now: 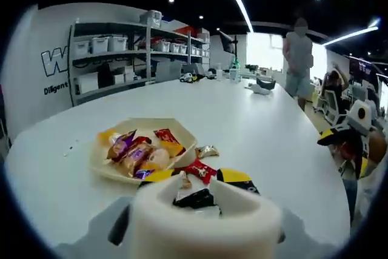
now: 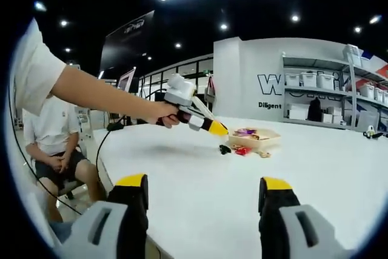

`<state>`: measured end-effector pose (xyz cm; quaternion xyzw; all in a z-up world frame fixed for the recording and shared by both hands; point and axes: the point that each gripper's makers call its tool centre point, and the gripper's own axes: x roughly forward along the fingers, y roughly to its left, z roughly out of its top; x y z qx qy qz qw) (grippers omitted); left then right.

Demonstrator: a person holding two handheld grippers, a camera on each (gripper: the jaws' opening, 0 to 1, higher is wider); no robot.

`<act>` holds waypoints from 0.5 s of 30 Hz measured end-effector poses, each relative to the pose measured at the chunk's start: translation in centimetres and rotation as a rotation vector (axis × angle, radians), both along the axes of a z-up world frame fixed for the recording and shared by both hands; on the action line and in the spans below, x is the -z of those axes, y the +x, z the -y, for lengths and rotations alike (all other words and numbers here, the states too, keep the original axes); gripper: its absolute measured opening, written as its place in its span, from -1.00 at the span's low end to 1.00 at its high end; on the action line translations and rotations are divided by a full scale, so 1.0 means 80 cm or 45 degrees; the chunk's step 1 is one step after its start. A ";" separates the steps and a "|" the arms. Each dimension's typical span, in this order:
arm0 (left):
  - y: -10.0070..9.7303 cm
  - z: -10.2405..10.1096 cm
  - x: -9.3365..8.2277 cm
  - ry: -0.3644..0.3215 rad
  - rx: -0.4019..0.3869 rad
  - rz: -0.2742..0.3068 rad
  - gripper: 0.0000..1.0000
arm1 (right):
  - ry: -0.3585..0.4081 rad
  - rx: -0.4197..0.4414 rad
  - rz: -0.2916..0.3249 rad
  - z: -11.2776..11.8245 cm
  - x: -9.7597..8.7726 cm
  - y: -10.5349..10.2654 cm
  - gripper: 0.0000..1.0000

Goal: Place the target food into the container with the food tongs after gripping and lifting it, then release it inside without dropping or visibly crushing the food.

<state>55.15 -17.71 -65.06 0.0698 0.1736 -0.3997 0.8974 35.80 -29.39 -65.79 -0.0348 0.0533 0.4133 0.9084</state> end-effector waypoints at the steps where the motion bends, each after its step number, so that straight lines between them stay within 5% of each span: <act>1: 0.001 0.001 0.005 0.014 0.020 -0.026 -0.49 | -0.001 0.005 0.000 0.002 0.000 0.001 0.44; 9: 0.007 0.001 0.018 0.040 0.048 -0.083 -0.48 | 0.003 0.024 -0.003 0.009 0.000 0.004 0.44; 15: -0.005 0.002 0.032 -0.030 0.018 -0.250 -0.48 | 0.000 0.018 -0.008 0.006 0.003 0.003 0.44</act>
